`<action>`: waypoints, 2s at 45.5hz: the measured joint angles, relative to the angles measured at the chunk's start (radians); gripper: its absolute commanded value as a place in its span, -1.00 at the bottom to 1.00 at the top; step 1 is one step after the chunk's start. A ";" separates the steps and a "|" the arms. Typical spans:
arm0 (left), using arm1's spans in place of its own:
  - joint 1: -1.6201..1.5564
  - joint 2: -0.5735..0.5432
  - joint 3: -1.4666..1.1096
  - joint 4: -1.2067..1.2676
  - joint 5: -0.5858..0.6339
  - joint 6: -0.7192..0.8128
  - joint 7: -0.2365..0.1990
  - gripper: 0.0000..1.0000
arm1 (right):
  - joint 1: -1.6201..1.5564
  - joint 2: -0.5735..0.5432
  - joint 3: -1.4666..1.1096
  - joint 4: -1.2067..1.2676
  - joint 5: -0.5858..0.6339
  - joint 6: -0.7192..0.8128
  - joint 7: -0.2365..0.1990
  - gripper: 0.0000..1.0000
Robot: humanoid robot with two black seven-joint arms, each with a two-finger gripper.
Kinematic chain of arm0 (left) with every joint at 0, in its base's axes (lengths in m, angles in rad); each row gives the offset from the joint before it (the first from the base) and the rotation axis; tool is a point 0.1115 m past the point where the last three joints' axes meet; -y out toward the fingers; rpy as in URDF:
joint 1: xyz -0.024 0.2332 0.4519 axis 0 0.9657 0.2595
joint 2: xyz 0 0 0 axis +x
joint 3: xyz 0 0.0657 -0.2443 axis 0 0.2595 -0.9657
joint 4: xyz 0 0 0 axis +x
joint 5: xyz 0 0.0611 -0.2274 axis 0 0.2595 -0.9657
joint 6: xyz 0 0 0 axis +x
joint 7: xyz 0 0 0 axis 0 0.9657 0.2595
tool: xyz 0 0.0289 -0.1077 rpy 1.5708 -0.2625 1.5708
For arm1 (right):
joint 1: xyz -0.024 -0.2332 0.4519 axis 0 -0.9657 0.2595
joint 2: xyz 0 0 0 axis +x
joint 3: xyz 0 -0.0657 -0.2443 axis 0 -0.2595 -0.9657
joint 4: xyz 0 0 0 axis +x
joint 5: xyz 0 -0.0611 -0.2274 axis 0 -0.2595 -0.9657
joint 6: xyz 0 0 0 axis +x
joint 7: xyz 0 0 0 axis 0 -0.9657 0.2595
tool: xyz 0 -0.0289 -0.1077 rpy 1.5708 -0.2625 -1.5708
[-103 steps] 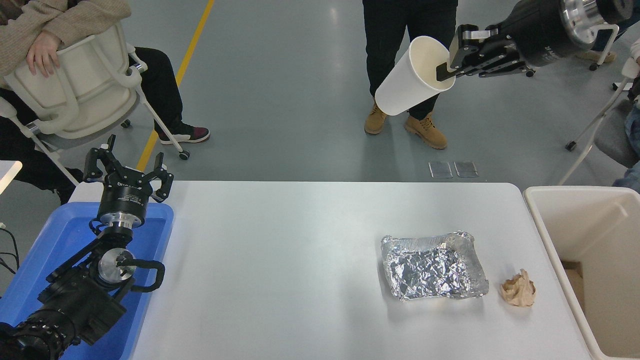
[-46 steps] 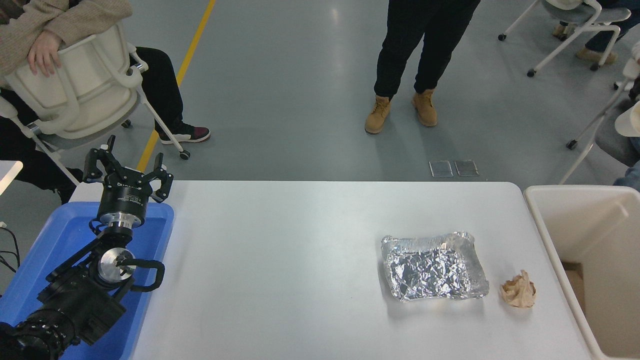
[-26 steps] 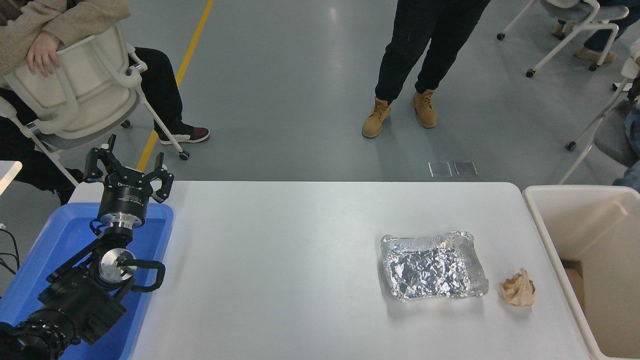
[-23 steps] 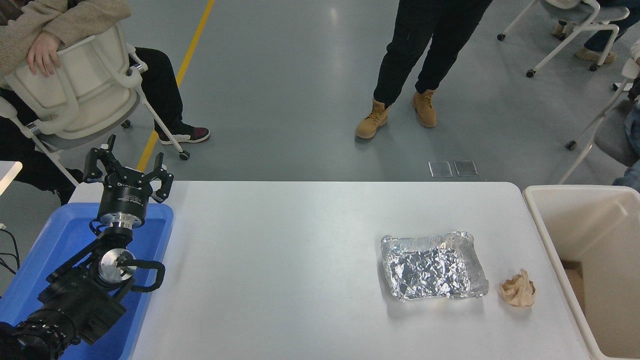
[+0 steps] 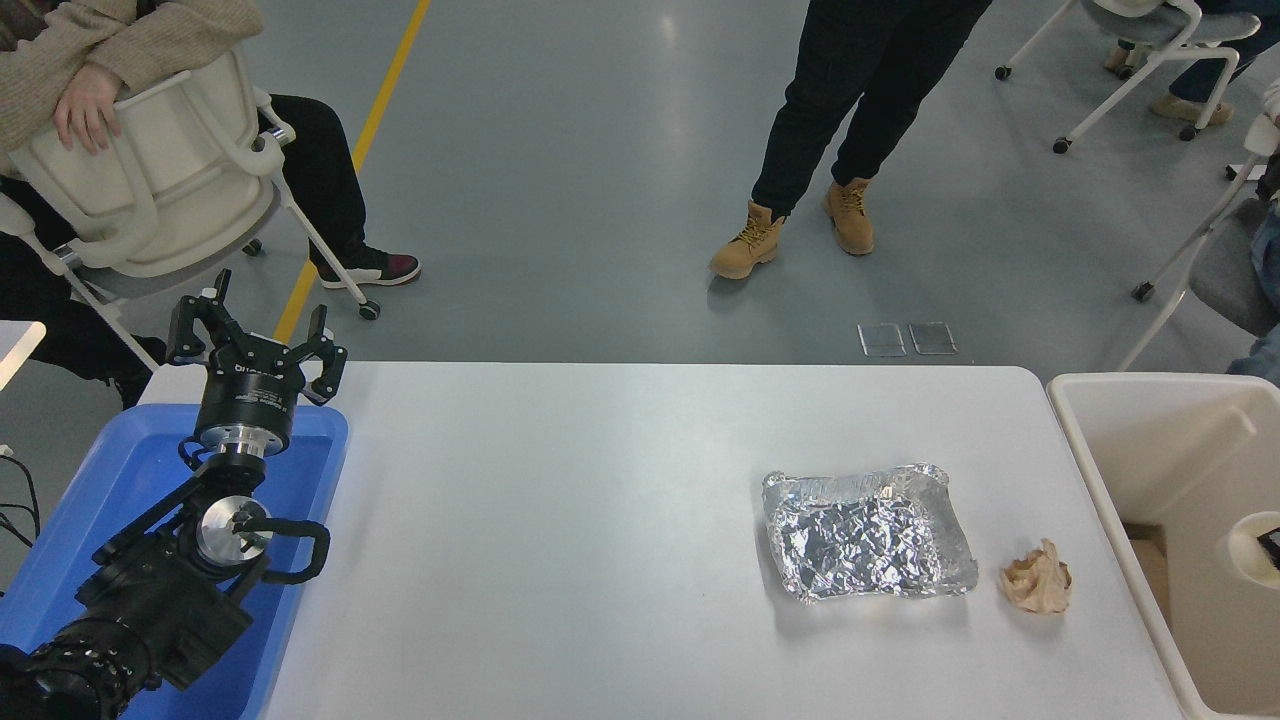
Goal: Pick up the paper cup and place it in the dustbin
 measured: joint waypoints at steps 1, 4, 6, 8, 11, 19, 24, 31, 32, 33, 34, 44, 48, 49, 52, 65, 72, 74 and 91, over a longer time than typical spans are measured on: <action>0.000 0.000 0.000 0.000 0.000 0.000 0.000 0.98 | -0.001 0.000 0.000 0.000 0.000 -0.002 0.000 1.00; 0.000 0.000 0.000 0.000 0.000 0.000 0.000 0.98 | -0.003 0.001 0.000 0.000 0.000 -0.012 0.000 1.00; 0.000 0.000 0.000 0.000 0.000 0.000 0.000 0.98 | -0.003 0.002 0.000 0.000 0.000 -0.018 0.000 1.00; 0.000 0.000 0.000 0.000 0.000 0.000 0.000 0.98 | -0.003 0.002 0.000 0.000 0.000 -0.023 0.000 1.00; 0.000 0.000 0.000 0.000 0.000 0.000 0.000 0.98 | -0.003 0.003 0.001 0.002 0.000 -0.028 0.001 1.00; 0.000 0.000 0.000 0.000 0.000 0.000 0.000 0.98 | 0.002 0.004 0.002 0.009 0.000 -0.035 0.001 1.00; 0.000 0.000 0.000 0.000 0.000 0.000 0.000 0.98 | 0.021 0.002 0.001 0.018 0.000 -0.033 0.001 1.00; 0.000 0.000 0.000 0.000 0.000 0.000 0.000 0.98 | 0.100 -0.043 -0.024 0.068 -0.008 -0.017 0.003 1.00; 0.000 0.000 0.000 0.000 0.000 0.000 0.000 0.98 | 0.115 -0.054 -0.030 0.079 -0.009 -0.015 0.003 1.00; 0.000 0.000 0.000 0.000 0.000 0.000 0.000 0.98 | 0.132 -0.064 -0.038 0.092 -0.010 -0.012 0.003 1.00; 0.000 0.000 0.000 0.000 0.000 0.000 0.000 0.98 | 0.158 -0.082 -0.052 0.116 -0.011 -0.007 0.004 1.00; -0.001 0.000 0.000 -0.001 0.000 0.000 0.000 0.98 | 0.487 -0.205 -0.241 0.341 -0.021 0.080 0.005 1.00; -0.001 0.000 0.000 -0.001 0.000 0.000 0.000 0.98 | 0.645 -0.230 -0.330 0.419 -0.035 0.137 0.005 1.00; -0.001 0.000 0.000 -0.001 0.000 0.000 0.000 0.98 | 0.693 -0.237 -0.354 0.440 -0.042 0.155 0.005 1.00; -0.001 0.000 0.000 -0.001 0.000 0.000 0.000 0.98 | 0.797 -0.249 -0.397 0.482 -0.057 0.195 0.005 1.00; -0.001 0.000 0.000 0.000 0.000 0.000 0.000 0.98 | 1.228 -0.274 -0.500 0.691 -0.219 0.418 0.003 1.00; -0.001 0.000 0.000 0.000 0.000 0.000 0.000 0.98 | 1.425 -0.278 -0.519 0.846 -0.361 0.511 0.002 1.00; -0.001 0.000 0.000 0.000 0.000 0.000 0.000 0.98 | 1.467 -0.278 -0.521 0.886 -0.388 0.532 0.001 1.00; -0.001 0.000 0.000 0.000 0.000 0.000 0.000 0.98 | 1.768 -0.250 -0.530 1.196 -0.498 0.652 -0.001 1.00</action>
